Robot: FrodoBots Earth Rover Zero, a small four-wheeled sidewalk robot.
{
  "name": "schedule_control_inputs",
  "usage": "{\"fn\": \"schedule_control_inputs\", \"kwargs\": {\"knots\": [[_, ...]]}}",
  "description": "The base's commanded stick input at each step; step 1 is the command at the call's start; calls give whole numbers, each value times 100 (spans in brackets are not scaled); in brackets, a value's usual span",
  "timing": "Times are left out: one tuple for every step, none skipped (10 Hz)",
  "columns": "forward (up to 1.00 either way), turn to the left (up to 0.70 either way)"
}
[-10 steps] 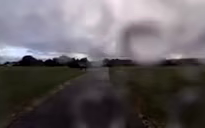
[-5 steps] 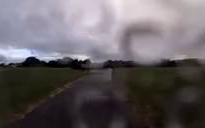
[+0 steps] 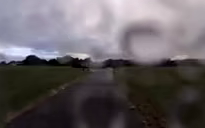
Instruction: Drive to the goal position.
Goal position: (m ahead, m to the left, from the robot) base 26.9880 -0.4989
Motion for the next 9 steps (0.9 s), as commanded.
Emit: {"fn": "schedule_control_inputs", "kwargs": {"knots": [[70, 0], [70, 0], [70, 0], [70, 0], [70, 0], [70, 0], [70, 0], [70, 0], [70, 0]]}}
